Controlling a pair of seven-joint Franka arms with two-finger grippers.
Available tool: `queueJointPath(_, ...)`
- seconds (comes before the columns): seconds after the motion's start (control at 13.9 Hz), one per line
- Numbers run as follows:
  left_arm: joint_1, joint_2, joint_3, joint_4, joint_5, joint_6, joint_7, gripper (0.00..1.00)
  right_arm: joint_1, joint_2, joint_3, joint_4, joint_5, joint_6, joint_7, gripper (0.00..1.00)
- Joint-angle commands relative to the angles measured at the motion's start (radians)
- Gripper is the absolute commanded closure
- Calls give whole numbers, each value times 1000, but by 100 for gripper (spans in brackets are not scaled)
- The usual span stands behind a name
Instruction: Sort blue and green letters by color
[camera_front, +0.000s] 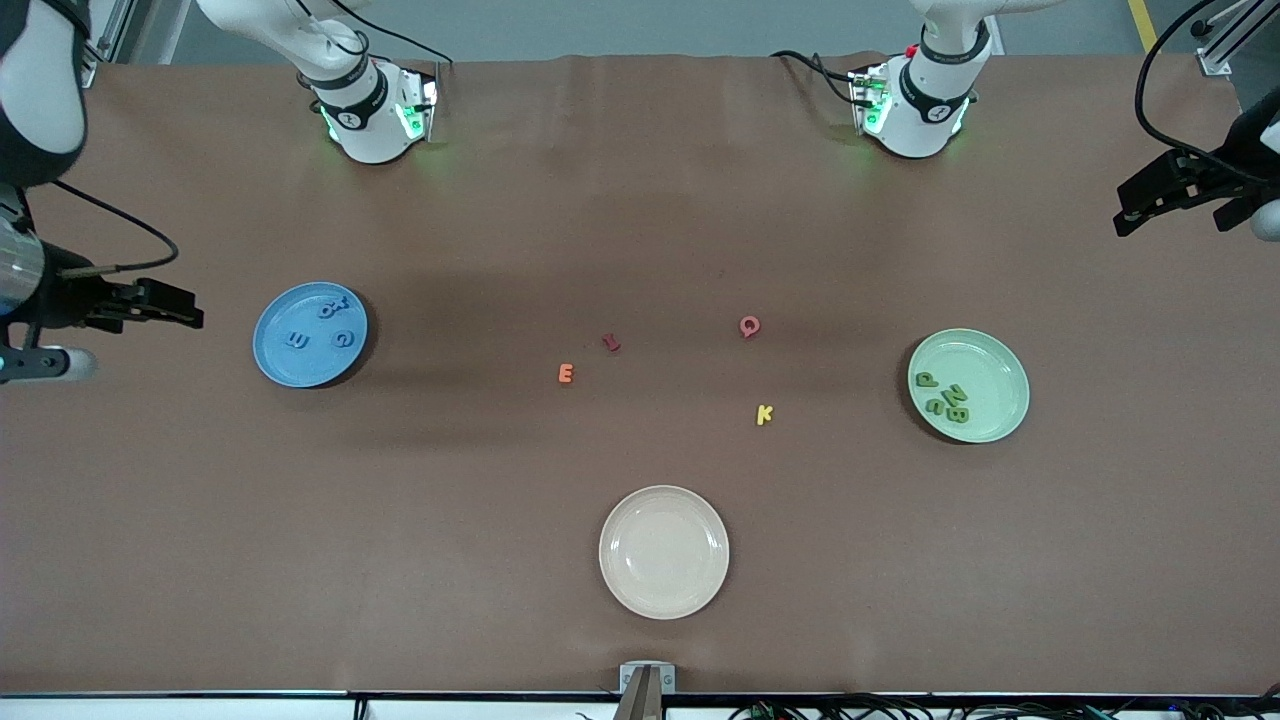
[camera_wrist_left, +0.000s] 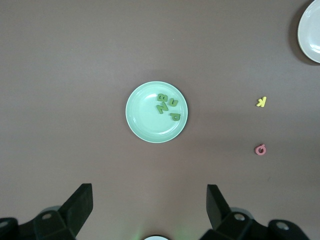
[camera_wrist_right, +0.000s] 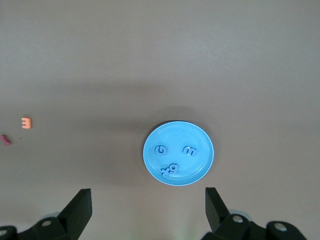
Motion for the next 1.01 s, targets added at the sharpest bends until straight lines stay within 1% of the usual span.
queueJointPath(0.0,1,-7,8,6,17,-12,13,0,-140,-55,164,-10,-52,-23,-11,0)
queueJointPath(0.07,3,-7,8,6,17,-12,13,0,-169,-61,190,-11,-52,-34,-11,0)
queueJointPath(0.36,1,-6,9,9,19,-12,13,0,-184,-50,186,-2,-41,-40,-4,0)
queueJointPath(0.5,0,-4,9,16,19,-13,11,0,-188,-62,192,-2,-41,-51,-2,0)
queueJointPath(0.72,-3,-3,6,16,19,-13,4,0,-194,-105,192,-36,-40,-51,-4,0)
queueJointPath(0.94,-3,-3,3,16,19,-13,1,0,-200,-167,194,-100,-40,-45,-5,0)
